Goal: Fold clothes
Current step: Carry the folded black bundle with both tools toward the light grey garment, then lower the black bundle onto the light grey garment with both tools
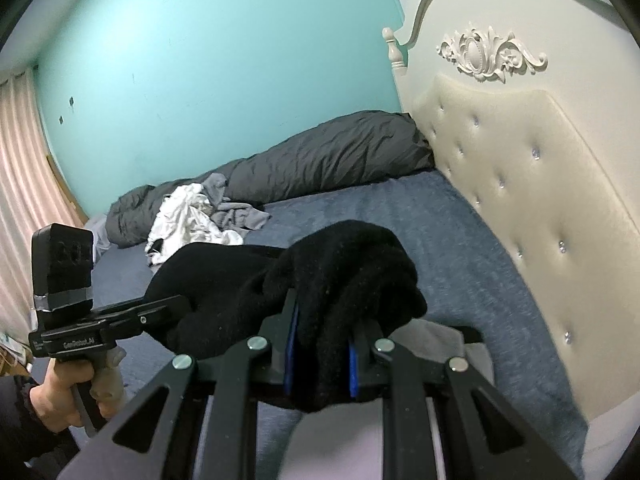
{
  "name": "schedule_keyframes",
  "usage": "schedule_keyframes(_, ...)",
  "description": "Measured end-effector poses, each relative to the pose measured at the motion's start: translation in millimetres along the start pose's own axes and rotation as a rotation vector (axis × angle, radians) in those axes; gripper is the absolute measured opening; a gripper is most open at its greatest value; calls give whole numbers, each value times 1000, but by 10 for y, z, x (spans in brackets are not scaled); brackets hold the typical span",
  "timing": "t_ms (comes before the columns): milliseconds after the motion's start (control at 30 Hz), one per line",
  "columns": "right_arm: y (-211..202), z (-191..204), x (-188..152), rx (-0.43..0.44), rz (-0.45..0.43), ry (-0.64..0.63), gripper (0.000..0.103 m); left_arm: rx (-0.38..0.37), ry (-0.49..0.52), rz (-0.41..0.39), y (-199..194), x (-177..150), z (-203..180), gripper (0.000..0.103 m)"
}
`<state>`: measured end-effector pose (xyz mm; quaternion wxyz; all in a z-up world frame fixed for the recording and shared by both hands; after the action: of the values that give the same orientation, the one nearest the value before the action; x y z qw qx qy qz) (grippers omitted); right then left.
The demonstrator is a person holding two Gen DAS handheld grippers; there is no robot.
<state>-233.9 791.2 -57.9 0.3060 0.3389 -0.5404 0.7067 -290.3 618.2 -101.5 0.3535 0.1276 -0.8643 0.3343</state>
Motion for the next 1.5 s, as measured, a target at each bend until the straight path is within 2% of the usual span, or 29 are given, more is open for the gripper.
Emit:
schedule_keyframes(167, 231, -316, -288, -45, 71, 6, 18, 26, -25, 54, 358, -317, 44, 48)
schedule_keyframes(267, 318, -464, -501, -68, 117, 20, 18, 28, -8, 70, 425, -431, 10, 48)
schedule_keyframes(400, 298, -575, -652, -66, 133, 32, 18, 32, 6, 78, 446, -521, -46, 48)
schedule_keyframes(933, 214, -627, -836, -82, 196, 28, 18, 35, 6, 147, 437, -873, -152, 48)
schedule_keyframes(1267, 165, -601, -1191, -78, 250, 37, 18, 28, -41, 204, 460, -1203, -109, 48)
schedule_keyframes(1500, 157, -602, -1382, -94, 297, 40, 18, 44, -33, 221, 454, -1349, -148, 48)
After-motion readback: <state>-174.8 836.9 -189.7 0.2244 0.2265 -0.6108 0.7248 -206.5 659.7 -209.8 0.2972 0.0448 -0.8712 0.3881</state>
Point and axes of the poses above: each gripper's, at about its wrist camera, not at the fingertips, and y roughly the way its jaws point, z to its left, x to its top, the point moved 5 cm from there along y, roughly the way its jaws point, and after that the axes turned 5 degrees about -y, right-handed, at the moved point
